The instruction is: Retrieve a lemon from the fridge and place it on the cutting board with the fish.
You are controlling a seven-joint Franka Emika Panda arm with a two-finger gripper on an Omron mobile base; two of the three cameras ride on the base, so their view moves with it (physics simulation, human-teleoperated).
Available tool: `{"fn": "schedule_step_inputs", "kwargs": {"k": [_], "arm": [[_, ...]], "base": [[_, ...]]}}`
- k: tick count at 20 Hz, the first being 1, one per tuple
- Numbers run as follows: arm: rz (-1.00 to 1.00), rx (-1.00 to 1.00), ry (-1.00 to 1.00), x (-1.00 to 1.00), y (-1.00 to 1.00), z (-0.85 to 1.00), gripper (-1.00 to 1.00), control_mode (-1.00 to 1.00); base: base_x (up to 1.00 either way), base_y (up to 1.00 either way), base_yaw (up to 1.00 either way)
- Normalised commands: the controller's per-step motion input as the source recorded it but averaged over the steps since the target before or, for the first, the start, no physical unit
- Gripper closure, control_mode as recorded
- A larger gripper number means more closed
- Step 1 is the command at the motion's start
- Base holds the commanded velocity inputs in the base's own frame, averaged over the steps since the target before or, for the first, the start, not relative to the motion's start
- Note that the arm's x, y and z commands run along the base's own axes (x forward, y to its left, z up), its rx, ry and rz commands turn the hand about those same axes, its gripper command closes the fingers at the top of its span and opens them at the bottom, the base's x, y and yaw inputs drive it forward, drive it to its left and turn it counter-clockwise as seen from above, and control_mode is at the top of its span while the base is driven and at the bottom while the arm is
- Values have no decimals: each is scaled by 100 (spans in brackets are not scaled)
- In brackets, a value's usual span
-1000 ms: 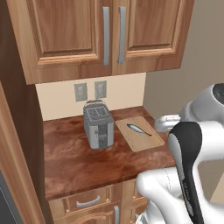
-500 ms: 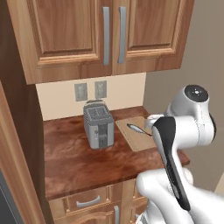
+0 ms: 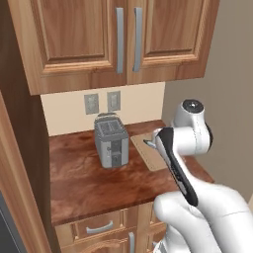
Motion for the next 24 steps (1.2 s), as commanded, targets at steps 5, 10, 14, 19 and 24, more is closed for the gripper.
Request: {"fn": "schedule_step_inputs", "kwargs": {"k": [5, 10, 14, 19, 24], "arm": [[-3, 0, 1, 69, 0, -59, 100, -100], [-3, 1, 10, 79, -3, -53, 100, -100], [-2, 0, 12, 70, 0, -43, 100, -100], [-3, 0, 10, 53, 0, -43, 100, -100], [-6, 0, 7, 25, -2, -45, 100, -100]], "base": [[0, 0, 0], [0, 0, 0], [0, 0, 0], [0, 0, 0], [0, 0, 0]]}}
